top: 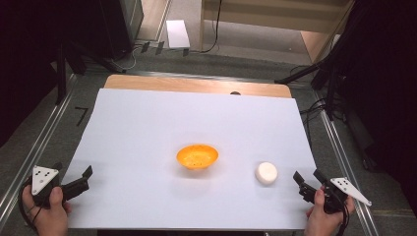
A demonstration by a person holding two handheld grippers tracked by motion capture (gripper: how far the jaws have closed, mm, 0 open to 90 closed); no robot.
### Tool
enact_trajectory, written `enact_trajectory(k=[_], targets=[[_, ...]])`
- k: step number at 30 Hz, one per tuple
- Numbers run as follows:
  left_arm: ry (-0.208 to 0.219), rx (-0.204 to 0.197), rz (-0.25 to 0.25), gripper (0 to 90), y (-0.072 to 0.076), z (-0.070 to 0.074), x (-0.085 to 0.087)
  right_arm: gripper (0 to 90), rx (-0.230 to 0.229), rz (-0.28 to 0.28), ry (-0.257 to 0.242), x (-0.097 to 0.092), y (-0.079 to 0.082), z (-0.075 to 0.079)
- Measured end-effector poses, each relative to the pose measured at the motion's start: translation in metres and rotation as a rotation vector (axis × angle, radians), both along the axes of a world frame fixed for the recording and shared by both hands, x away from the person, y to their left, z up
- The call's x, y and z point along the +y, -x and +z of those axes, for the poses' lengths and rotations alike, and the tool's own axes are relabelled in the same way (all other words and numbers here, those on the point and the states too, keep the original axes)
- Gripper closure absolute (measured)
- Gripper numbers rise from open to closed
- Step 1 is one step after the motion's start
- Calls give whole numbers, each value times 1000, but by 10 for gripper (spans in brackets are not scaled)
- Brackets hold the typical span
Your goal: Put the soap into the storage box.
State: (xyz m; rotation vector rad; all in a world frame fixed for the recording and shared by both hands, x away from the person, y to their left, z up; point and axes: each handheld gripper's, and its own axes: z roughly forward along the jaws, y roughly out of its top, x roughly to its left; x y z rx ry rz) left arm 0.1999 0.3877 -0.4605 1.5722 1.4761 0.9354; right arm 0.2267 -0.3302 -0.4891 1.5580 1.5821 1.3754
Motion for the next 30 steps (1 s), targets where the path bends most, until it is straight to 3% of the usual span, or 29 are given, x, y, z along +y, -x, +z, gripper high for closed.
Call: enact_trajectory(k=[6,13,15,19,22,23,25,29,30], targets=[[-8,2,-5,71,0,0,-1,153,13,34,8,2,0,1],[-17,15,-6,70,-1,0,-1,136,97,73,60,6,-3,7],[-23,11,-1,70,-1,0,-3,131,133,91,111,9,-5,10],[-32,9,0,71,-1,0,-3,122,159,105,150,11,-6,17],[-32,11,-1,71,-1,0,-3,45,192,141,193,15,-9,24],[-31,12,-2,71,-1,0,-3,18,222,160,224,17,-11,27],[-32,13,-2,71,-1,0,-3,14,231,174,233,18,-12,27],[-35,16,-5,71,-2,0,-4,0,309,224,285,24,-17,28],[-35,16,-5,71,-2,0,-4,0,309,224,285,24,-17,28]])
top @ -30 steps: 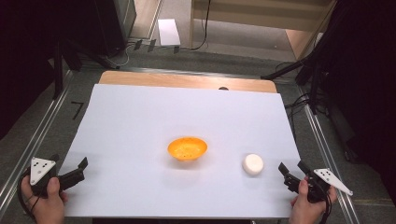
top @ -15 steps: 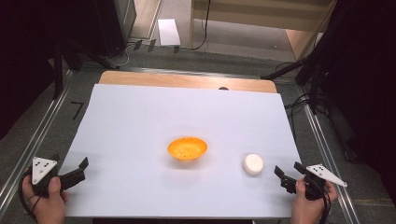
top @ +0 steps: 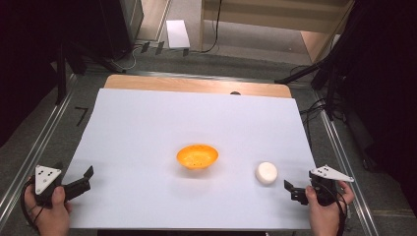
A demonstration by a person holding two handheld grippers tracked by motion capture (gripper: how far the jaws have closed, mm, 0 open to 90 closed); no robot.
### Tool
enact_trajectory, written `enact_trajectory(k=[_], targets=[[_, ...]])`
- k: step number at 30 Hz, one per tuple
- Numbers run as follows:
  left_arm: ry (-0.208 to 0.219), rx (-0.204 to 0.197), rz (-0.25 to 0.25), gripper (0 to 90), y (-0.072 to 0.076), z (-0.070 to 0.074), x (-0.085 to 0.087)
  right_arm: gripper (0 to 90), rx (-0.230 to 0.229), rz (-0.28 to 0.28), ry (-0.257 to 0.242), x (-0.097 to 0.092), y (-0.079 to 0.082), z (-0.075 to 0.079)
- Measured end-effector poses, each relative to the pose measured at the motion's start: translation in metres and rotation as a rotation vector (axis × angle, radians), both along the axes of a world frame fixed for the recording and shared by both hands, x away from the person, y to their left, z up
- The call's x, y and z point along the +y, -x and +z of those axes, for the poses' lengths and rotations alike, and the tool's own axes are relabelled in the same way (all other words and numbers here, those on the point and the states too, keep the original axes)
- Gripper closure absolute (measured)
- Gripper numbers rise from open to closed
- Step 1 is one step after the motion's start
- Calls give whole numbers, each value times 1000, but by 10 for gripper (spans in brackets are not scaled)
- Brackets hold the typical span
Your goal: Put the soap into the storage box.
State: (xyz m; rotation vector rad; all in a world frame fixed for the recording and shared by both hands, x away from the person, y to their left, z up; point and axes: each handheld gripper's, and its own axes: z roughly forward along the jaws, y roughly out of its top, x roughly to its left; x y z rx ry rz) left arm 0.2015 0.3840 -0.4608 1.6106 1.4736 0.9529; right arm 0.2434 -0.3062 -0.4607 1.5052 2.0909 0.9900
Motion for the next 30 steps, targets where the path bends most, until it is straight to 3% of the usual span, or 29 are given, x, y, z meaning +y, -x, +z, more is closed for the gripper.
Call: enact_trajectory(k=[9,20,30], targets=[[-1,1,-2,71,0,0,0,0,66,60,80,18,-5,5],[-19,9,-6,71,-1,0,-2,0,155,119,77,37,-16,3],[-24,10,-9,71,-1,0,-3,0,172,150,64,57,-24,2]])
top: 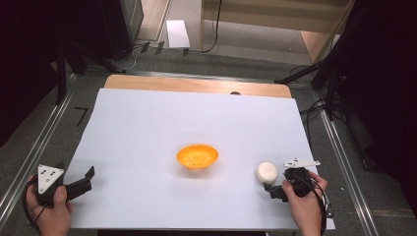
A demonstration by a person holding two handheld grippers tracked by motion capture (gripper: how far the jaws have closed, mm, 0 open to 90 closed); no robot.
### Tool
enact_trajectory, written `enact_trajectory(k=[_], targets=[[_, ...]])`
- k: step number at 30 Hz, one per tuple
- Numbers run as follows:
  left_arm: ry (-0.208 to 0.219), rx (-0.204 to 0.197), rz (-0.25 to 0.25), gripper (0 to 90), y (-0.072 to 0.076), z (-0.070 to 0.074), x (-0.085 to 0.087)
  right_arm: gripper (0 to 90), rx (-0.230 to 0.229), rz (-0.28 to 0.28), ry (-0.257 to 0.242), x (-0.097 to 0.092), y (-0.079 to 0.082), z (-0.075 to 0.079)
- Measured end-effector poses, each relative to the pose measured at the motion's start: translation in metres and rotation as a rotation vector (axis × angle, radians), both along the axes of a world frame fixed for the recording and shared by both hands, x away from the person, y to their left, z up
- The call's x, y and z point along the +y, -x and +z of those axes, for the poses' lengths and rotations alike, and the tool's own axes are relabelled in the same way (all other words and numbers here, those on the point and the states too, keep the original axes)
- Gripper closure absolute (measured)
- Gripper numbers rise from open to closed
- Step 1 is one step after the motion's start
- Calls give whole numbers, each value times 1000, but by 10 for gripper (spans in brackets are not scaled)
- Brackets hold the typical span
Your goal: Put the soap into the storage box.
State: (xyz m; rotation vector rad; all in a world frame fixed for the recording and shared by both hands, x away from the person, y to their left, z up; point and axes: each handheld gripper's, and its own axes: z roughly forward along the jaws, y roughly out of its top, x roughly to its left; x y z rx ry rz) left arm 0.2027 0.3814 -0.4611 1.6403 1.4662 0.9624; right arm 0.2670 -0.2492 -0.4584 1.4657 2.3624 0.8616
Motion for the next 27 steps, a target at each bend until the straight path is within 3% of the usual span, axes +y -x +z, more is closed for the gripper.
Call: enact_trajectory(k=[15,21,27], targets=[[-11,4,-5,71,0,0,-1,164,8,-24,-46,15,-12,-6],[-12,1,-6,71,0,0,-1,230,-4,-45,-27,21,-15,-8],[-12,1,-6,71,0,0,-1,231,-5,-46,-26,23,-16,-9]])
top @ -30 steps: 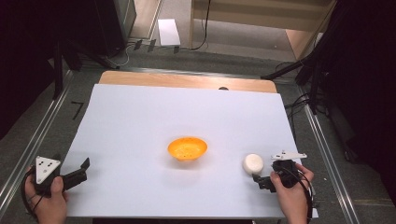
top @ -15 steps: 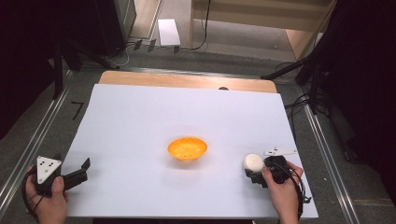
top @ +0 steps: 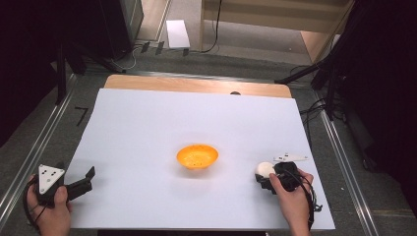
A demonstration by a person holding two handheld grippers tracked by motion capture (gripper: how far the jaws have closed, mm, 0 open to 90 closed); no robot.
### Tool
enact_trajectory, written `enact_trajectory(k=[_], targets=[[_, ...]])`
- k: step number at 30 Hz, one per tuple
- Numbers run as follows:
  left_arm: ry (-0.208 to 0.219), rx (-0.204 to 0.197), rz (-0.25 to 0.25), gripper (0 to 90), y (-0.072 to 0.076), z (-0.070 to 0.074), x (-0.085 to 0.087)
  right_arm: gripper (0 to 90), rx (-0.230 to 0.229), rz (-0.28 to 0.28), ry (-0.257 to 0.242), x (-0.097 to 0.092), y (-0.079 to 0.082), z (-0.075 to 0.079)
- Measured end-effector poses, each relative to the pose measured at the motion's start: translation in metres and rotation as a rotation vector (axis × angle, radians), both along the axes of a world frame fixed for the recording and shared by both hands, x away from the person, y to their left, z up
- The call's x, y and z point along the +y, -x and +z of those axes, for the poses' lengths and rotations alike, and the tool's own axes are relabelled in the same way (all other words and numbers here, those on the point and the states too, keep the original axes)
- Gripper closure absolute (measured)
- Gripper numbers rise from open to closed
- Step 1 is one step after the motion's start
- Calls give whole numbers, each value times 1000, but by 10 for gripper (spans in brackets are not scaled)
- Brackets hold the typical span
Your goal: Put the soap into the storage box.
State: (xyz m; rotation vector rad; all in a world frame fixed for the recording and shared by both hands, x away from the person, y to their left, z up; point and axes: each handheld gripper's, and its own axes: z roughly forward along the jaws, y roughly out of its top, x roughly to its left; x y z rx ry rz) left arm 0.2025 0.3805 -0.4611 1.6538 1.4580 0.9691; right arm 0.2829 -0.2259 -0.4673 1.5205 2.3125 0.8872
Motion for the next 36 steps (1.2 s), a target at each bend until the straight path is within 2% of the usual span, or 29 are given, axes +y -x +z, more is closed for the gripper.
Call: enact_trajectory(k=[4,9,14,24,36], targets=[[7,-5,1,71,0,0,0,233,-1,0,7,3,-1,1],[-6,6,-3,71,-1,0,-1,233,-16,0,9,3,1,6],[1,3,-1,71,0,0,0,233,-22,28,-3,6,2,17],[-8,-4,-2,71,0,0,-1,233,-12,82,-5,21,-4,25],[-10,-6,-3,72,0,0,-1,233,-21,110,-11,35,-13,35]])
